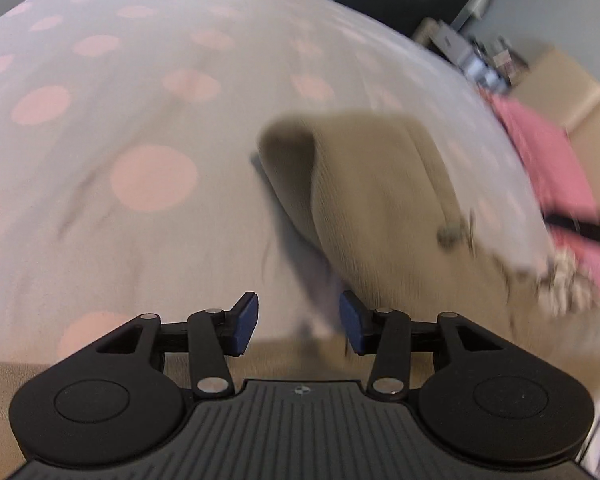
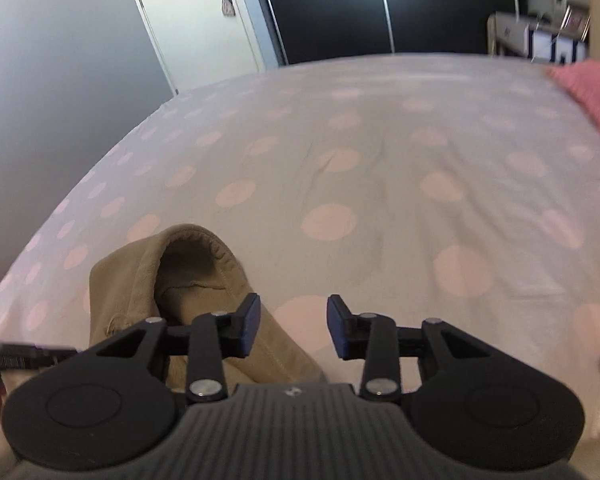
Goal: Fold clothes
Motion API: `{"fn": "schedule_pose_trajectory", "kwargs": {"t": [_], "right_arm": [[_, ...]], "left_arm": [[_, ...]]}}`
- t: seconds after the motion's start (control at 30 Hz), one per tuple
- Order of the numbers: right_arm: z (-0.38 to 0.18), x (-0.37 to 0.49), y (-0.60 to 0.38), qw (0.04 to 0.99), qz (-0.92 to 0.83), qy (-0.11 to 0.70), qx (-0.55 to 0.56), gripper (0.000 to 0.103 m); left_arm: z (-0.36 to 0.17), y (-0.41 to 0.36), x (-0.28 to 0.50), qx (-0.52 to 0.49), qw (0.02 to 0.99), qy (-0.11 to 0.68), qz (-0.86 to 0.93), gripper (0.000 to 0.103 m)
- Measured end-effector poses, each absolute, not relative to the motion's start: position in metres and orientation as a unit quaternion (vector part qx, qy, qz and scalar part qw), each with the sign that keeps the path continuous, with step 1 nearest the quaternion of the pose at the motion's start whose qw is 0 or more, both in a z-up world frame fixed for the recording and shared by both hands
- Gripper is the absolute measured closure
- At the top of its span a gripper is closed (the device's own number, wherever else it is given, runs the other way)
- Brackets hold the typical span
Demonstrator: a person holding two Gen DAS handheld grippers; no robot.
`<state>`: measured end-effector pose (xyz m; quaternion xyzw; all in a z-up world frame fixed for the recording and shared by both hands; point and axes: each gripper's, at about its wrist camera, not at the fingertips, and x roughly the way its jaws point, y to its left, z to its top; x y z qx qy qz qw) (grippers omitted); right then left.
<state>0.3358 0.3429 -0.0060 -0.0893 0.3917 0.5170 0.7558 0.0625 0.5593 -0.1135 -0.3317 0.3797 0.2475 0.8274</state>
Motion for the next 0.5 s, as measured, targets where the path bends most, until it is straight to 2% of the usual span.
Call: {"fn": "schedule_pose_trajectory", "kwargs": {"t": [0.07,0.23,0.43,0.47,0.5], "right_arm": [[-0.024,0.345,0.365,0.743,0.517,0.417,-0.086,0.063],[-0.080,0.336,0.401,0.721,0.511,0.452,-0.124,0.063],[-0.105,0.320,0.416,0.698,0.532,0.462,-0.127,0.060],[-0.107,0.316,0.417,0.697,0.535,0.460,-0.129,0.064],[-0.108,0.312,0.417,0.695,0.538,0.458,-0.132,0.080]], "left_arm": [[-0.113,0.555,0.067,-0.320,0.831,0.387,0.237,0.061],[-0.114,0.552,0.078,-0.326,0.842,0.377,0.207,0.053],[-0.137,0.534,0.105,-0.313,0.839,0.400,0.192,0.052],[-0.140,0.532,0.108,-0.314,0.838,0.401,0.193,0.052],[-0.143,0.530,0.110,-0.317,0.837,0.402,0.193,0.054]]}}
